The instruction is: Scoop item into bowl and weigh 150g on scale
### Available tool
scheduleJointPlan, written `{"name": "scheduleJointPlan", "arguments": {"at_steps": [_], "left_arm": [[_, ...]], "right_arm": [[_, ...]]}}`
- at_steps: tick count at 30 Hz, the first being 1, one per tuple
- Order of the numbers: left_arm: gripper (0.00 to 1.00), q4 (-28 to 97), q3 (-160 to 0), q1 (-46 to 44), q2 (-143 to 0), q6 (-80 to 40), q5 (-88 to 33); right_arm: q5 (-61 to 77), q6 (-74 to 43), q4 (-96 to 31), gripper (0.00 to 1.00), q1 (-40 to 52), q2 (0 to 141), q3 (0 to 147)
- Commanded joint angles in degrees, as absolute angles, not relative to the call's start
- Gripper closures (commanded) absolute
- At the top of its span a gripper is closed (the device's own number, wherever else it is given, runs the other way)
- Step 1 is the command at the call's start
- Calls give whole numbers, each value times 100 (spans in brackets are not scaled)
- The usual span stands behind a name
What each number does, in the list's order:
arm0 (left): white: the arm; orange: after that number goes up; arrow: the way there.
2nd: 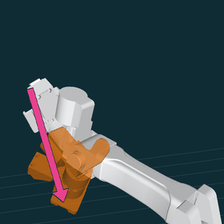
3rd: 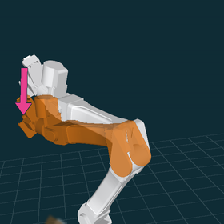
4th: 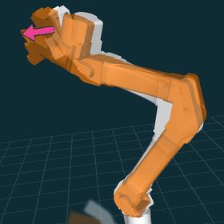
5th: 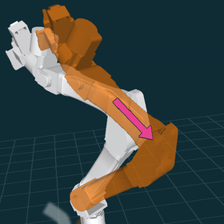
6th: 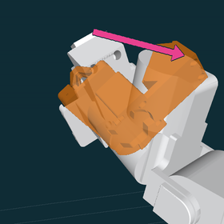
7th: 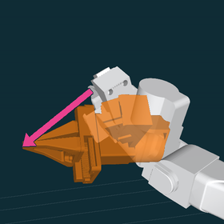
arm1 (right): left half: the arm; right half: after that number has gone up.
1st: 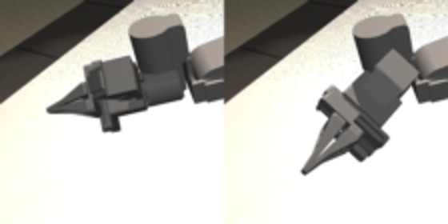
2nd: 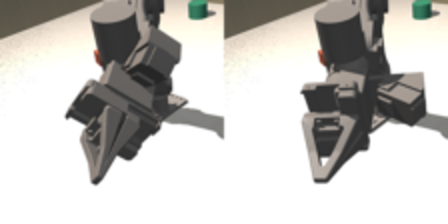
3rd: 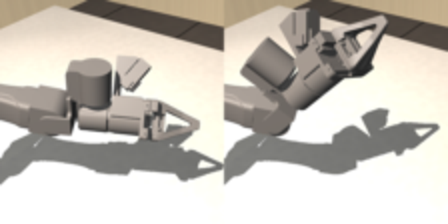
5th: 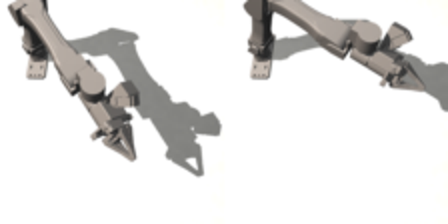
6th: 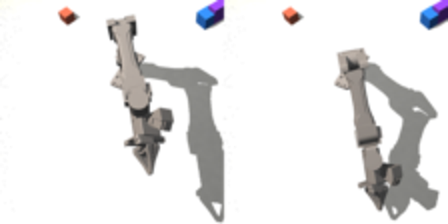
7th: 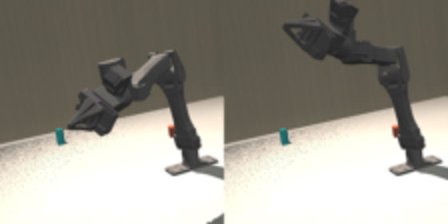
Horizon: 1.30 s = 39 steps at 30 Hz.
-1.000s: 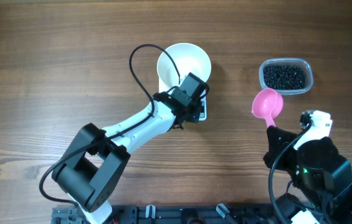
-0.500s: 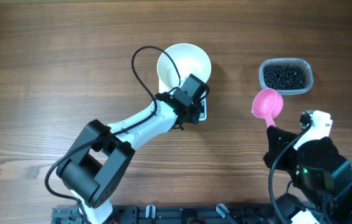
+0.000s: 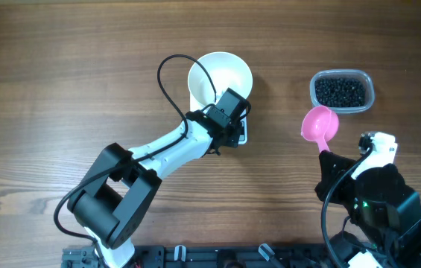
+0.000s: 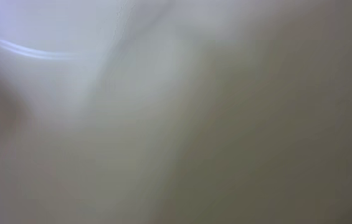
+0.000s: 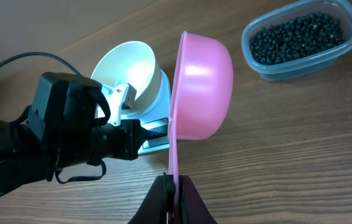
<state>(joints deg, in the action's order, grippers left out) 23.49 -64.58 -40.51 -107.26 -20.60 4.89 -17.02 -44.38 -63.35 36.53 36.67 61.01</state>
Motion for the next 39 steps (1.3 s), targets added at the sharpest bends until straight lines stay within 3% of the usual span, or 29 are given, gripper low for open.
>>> {"name": "scheduleJointPlan", "arguments": {"at_steps": [1, 39], "left_arm": [[96, 2333, -6484, -4071, -10857, -2010, 613], [96, 2386, -6482, -4178, -11157, -2012, 864]], "right_arm": [[-1865, -4517, -6300, 96, 3629, 3642, 6200], [-1868, -4510, -6219, 96, 3629, 3642, 6200]]}}
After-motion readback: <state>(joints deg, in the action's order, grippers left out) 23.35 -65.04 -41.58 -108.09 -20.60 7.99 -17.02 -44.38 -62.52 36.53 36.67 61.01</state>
